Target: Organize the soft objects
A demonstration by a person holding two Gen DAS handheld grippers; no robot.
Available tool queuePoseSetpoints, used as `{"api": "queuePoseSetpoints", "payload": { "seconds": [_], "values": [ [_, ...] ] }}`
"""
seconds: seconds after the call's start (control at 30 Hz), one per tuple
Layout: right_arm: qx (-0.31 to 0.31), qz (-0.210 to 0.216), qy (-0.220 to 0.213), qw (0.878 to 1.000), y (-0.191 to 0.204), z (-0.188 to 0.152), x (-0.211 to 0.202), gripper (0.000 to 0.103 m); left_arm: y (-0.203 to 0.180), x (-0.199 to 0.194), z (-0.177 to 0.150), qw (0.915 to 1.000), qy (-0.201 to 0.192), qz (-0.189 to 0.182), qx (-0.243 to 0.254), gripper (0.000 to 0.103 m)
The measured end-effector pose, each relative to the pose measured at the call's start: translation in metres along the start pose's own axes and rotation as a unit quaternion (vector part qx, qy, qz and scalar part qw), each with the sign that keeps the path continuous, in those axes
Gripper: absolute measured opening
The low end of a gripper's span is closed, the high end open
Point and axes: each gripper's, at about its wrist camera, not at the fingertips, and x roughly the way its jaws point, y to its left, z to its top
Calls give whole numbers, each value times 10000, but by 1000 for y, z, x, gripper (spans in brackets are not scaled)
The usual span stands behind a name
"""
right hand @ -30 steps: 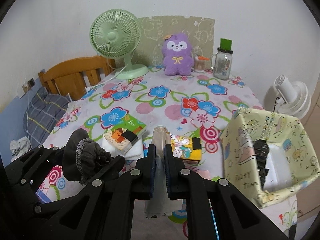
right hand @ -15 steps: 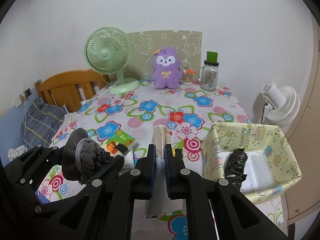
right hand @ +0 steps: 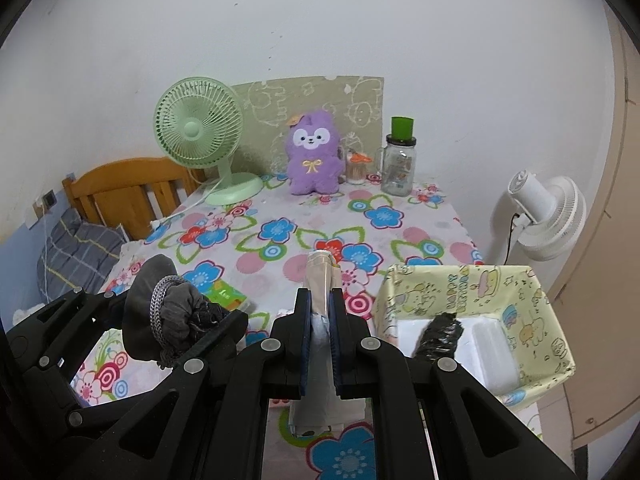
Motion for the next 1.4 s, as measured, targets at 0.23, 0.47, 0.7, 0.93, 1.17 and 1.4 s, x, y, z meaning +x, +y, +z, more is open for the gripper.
{"api": "queuePoseSetpoints", "payload": {
  "seconds": [0.23,0.47,0.7,0.93,1.17,1.4],
  "values": [
    [57,-21,-28,10000,-17,4,-4,11,-14,1,8,10000,-5,-75,41,56],
    [118,-119,-55,9998,-40,7,-9,11,-34,5,18,9998,-43,-155,116,56],
    [219,-212,-49,9995,-65,7,-11,11,-58,13,26,9995,-42,-260,195,56],
    [315,-339,-44,9989,-90,7,-12,11,-80,20,33,9988,-40,-392,280,56],
    [387,-437,7,9983,-112,7,-9,11,-101,30,38,9981,7,-501,345,56],
    [523,-600,63,9968,-136,6,-4,11,-122,46,43,9967,72,-664,470,56]
  ]
}}
